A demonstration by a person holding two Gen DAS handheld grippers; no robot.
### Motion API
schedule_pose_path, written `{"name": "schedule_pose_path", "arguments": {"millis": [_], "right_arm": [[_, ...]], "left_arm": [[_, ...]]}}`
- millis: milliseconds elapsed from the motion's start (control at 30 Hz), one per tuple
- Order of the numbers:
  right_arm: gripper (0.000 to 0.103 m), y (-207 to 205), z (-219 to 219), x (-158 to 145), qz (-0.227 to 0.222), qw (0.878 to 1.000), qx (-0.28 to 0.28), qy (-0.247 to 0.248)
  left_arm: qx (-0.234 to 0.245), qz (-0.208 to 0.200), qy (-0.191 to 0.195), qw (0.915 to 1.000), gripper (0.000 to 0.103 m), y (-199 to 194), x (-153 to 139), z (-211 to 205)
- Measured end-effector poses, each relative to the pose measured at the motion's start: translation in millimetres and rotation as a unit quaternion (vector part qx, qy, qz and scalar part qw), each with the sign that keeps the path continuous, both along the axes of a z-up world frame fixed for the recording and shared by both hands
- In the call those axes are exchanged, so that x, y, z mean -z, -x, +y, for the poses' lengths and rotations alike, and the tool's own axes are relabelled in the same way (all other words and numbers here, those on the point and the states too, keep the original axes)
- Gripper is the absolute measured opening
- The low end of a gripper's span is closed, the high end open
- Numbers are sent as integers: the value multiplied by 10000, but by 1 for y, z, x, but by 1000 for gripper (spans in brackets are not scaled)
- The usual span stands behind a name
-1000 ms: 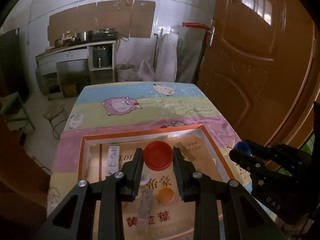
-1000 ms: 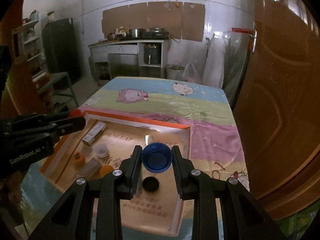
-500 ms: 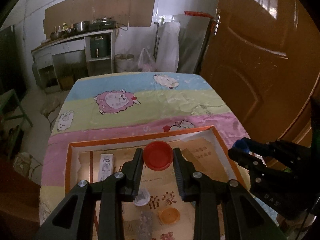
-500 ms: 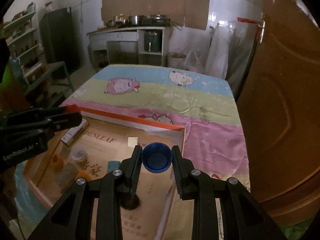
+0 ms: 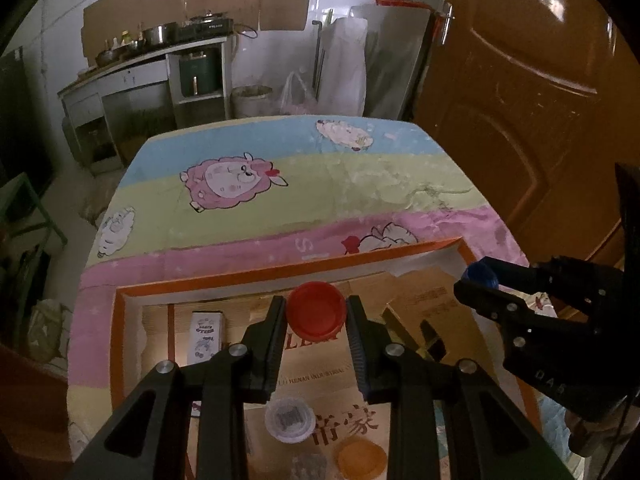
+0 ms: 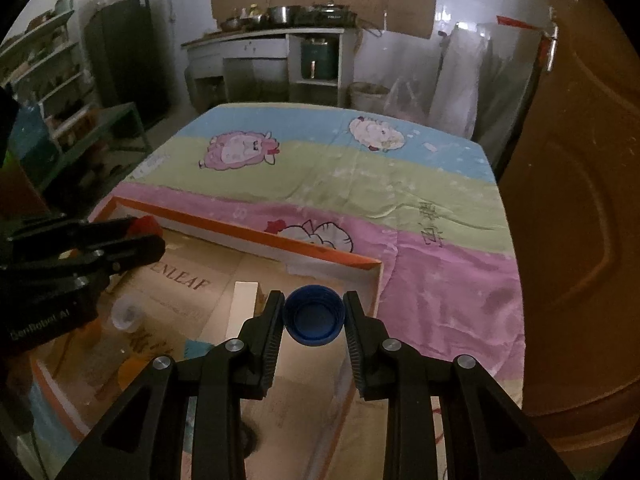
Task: Organize rigid objects
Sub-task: 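Carry red cap with left tool and blue cap with right tool into tray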
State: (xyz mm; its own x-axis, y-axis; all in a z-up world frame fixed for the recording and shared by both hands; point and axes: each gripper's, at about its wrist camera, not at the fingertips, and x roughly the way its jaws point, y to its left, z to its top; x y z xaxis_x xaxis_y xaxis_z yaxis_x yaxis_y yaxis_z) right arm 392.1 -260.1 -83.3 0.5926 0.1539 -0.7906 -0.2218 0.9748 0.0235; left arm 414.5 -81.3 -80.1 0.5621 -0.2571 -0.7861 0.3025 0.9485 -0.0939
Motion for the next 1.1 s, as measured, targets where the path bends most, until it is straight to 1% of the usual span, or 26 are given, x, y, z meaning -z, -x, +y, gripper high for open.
{"name": "schedule_pose_path", "arguments": {"millis": [133,433,733,833,933,1100], "right_arm": [[30,-9,2,8,81,9999,-58,22],[30,-21,6,22,181,9997,-142,42],[30,-29,9,32,284,9993,-208,94],[30,-30,9,33,306,9992,-218,105],[31,-31,11,35,387,9988,-247,156],[31,-33,15,37,480,9980,-323,252]], "left_arm": [[-8,47,-125,9999,30,-5,9,-3],[-21,142,-190,9997,30,-13,22,-4],[-2,234,-245,9994,30,-17,28,-5],[28,322,-321,9990,30,-19,31,-8],[57,538,-369,9979,30,-22,38,-10],[75,558,-462,9973,30,-22,39,-13]]}}
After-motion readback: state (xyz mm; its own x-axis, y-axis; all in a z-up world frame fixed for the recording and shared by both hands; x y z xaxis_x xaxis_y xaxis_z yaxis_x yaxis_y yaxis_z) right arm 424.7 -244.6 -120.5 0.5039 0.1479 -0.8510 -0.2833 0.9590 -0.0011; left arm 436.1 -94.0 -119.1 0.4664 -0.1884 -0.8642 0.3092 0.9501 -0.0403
